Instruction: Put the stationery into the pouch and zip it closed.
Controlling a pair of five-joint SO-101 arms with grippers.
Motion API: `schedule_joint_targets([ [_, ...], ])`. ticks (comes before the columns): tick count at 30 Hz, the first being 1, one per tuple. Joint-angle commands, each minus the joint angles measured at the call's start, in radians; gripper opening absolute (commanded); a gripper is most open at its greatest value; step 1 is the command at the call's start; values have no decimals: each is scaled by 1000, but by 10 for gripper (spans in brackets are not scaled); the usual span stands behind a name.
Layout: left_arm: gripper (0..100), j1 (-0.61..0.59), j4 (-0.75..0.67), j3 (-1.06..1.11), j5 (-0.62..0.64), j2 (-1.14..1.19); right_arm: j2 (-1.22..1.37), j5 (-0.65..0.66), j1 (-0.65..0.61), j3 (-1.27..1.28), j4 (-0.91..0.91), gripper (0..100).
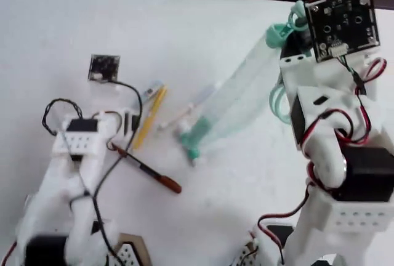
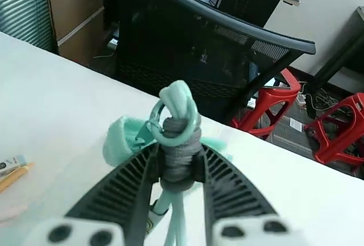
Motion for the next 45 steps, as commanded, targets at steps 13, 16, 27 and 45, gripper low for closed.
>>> schedule_joint_targets([
  [13,297,397,296,-12,112,-797,-8,-9,-5,170,-56,18],
  [16,299,461,387,-52,112,-817,-24,-9,-13,184,-54,18],
  [27,301,662,348,-8,66,-917,-231,-9,-127,350,-56,18],
  [45,282,699,71,121,98,-911,-458,-5,-226,595,-56,18],
])
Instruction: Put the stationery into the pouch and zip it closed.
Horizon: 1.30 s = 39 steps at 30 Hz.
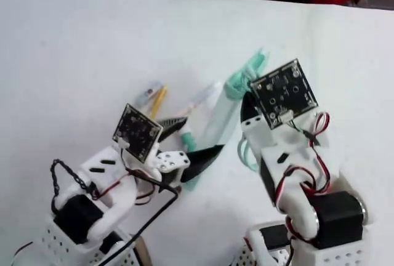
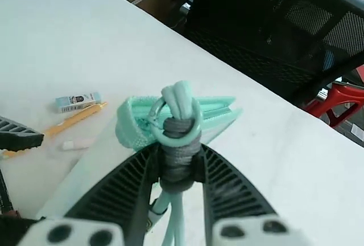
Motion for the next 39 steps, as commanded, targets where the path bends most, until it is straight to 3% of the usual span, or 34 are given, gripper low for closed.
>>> schedule_joint_targets([
  [1,277,13,-126,55,12,-4,-27,-3,-4,8,-22,18],
  [9,275,15,-181,68,15,51,-54,-9,-7,18,-13,18],
  [16,272,16,-302,2,17,283,-47,-9,-128,17,-2,18],
  [25,270,16,-302,-28,17,349,-45,-5,-19,20,1,18],
  [30,181,25,-302,-26,15,349,-45,-8,-19,21,-5,18],
  [35,80,110,-310,3,9,349,-45,-9,-19,31,-4,18],
  [39,57,124,-310,18,-11,349,-45,-5,-19,69,-25,18],
])
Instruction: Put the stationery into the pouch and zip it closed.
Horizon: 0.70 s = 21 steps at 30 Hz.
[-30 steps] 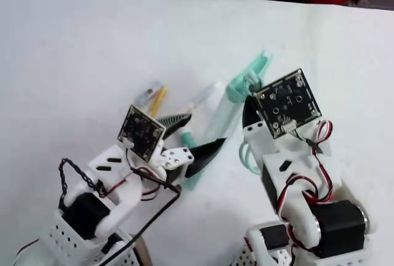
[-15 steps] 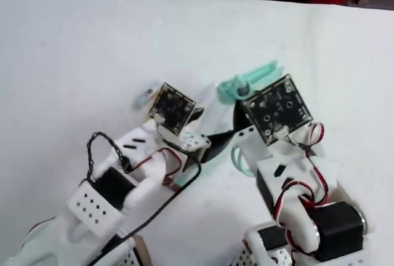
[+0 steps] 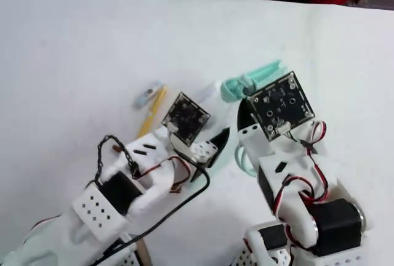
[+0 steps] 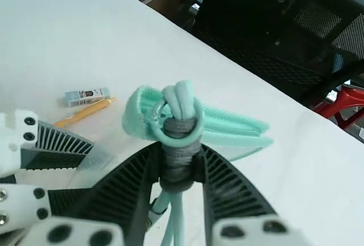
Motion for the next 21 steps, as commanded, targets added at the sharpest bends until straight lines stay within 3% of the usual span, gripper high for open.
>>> schedule_joint_targets([
  [1,57,19,-23,-6,-31,1,2,-2,12,11,-30,18],
  [9,57,19,-14,-5,-46,1,2,2,24,12,-68,18],
  [21,57,19,-8,41,-46,1,179,-3,208,37,-234,18],
])
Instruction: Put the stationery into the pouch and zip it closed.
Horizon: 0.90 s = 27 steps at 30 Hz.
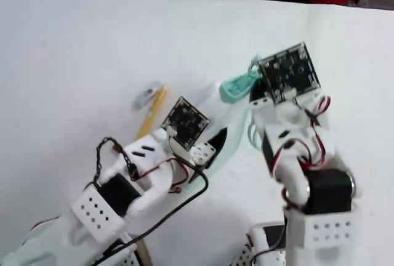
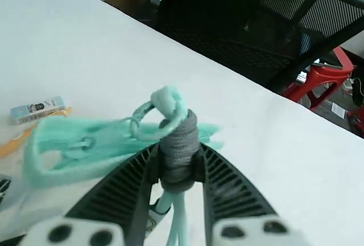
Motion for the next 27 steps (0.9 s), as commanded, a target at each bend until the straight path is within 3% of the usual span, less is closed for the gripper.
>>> schedule_joint_targets([
  [1,57,16,2,2,-12,10,50,-6,58,-8,-48,18],
  [27,57,15,3,5,-12,10,312,-2,278,-8,-283,18],
])
